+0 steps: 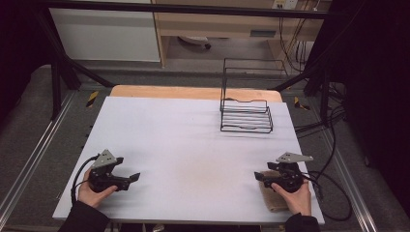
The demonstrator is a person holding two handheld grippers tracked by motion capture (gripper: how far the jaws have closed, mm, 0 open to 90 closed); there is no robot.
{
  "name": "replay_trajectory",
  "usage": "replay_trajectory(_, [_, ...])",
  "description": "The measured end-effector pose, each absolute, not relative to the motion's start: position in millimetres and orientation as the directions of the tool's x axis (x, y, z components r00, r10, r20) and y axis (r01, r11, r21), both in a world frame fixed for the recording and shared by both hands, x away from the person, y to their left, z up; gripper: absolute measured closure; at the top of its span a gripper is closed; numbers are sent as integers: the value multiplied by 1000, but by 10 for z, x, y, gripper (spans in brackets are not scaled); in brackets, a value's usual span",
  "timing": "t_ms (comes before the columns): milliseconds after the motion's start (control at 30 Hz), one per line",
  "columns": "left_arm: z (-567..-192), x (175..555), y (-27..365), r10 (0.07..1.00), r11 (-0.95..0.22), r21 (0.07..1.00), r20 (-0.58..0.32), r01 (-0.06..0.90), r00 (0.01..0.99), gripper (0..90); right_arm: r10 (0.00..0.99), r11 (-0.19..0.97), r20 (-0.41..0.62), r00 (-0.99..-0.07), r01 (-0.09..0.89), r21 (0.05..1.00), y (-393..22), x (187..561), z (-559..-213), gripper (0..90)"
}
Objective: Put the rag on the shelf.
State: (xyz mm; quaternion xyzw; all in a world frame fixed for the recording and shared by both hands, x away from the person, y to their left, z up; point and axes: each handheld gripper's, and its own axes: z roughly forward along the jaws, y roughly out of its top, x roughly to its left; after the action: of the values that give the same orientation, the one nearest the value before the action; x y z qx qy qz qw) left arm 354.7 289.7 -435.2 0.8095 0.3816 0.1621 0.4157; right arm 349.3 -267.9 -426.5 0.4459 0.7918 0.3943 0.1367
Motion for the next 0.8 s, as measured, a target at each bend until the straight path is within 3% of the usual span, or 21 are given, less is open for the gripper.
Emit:
replay_trajectory(333, [-4351, 3565, 2889, 760, -361, 797, -50, 485, 648, 80, 850, 329, 71, -521, 632, 701, -2594, 3497, -4369, 563])
replay_trajectory(800, [-4355, 3565, 2901, 768, -358, 796, -46, 488, 639, 83, 872, 359, 19, -489, 664, 656, -2543, 3536, -4421, 713])
